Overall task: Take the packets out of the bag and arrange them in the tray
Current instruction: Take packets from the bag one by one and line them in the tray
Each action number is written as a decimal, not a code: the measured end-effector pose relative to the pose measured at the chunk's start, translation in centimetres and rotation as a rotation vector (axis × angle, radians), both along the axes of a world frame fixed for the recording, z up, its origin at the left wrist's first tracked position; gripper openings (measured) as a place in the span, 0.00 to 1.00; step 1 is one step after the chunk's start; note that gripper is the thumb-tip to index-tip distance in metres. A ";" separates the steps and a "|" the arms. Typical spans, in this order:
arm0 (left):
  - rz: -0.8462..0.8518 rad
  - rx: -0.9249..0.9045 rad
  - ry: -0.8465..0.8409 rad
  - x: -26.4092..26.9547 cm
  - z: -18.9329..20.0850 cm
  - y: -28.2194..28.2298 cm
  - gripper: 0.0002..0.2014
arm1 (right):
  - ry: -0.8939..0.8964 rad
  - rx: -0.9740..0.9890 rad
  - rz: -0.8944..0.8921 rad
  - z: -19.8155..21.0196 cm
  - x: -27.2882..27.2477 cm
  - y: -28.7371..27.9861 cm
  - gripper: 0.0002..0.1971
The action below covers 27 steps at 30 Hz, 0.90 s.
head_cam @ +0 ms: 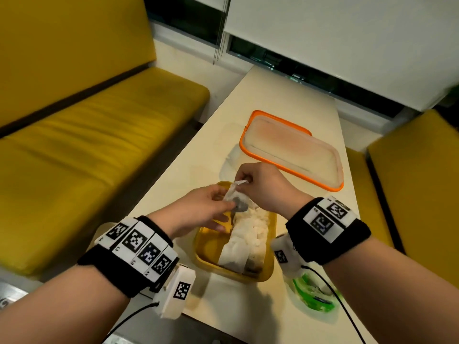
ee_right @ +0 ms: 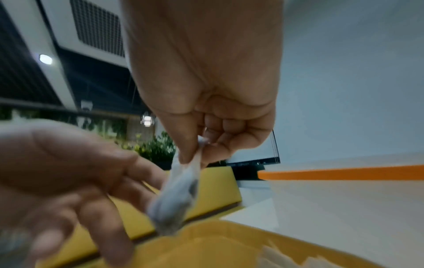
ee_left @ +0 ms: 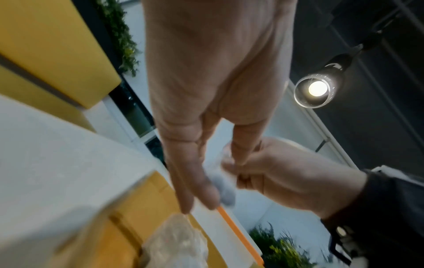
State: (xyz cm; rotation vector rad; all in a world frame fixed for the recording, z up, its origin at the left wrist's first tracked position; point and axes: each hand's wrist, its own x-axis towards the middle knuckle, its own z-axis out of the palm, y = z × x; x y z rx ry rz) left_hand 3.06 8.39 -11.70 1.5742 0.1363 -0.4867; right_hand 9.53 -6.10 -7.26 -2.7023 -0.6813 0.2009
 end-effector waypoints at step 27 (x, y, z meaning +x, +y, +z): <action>0.068 0.329 -0.180 2.0 -3.8 2.7 0.07 | 0.003 -0.637 0.143 -4.4 3.5 1.9 0.02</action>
